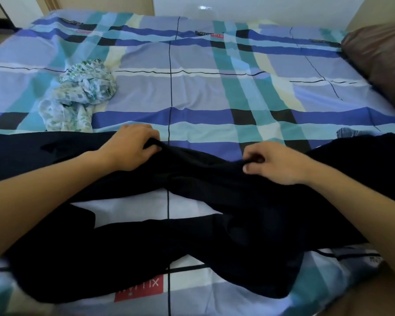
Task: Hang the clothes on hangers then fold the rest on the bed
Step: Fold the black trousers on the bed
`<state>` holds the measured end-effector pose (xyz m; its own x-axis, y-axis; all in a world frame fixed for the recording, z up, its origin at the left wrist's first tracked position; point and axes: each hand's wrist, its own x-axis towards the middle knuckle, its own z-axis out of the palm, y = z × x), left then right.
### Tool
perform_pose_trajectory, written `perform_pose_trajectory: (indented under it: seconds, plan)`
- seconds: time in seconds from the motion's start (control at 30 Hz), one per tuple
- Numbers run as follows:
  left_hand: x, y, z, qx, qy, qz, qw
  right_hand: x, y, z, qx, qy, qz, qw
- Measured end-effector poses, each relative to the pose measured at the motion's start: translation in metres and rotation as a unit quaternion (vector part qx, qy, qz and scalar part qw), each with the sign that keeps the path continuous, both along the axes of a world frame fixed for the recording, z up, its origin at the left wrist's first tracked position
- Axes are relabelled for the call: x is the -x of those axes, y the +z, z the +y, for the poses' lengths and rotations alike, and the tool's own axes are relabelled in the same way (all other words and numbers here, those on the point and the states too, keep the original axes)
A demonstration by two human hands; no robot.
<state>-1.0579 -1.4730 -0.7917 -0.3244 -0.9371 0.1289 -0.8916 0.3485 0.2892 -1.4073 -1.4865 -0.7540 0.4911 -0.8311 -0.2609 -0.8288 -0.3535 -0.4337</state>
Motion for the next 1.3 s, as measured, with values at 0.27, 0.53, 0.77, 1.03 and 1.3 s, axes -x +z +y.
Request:
perform_pose_trajectory:
  seconds: [0.27,0.53,0.77,1.03,1.3]
  plan:
    - [-0.006,0.006,-0.036,-0.042,0.092,0.139,0.985,0.003,-0.01,-0.04,-0.001,-0.213,-0.085,0.973]
    - [-0.023,-0.018,-0.041,-0.025,0.145,-0.018,0.989,-0.003,-0.035,-0.039,0.025,-0.191,0.01,0.981]
    - [-0.037,0.03,-0.006,0.065,0.049,0.018,0.996,-0.044,-0.002,0.013,0.296,-0.036,-0.101,0.949]
    - [-0.094,0.013,0.089,-0.089,-0.078,-0.217,0.969,-0.102,-0.011,0.079,0.225,0.113,0.229,0.94]
    - [-0.155,0.018,0.1,0.035,0.097,-0.234,0.967,-0.054,0.014,0.056,0.099,0.143,0.124,0.977]
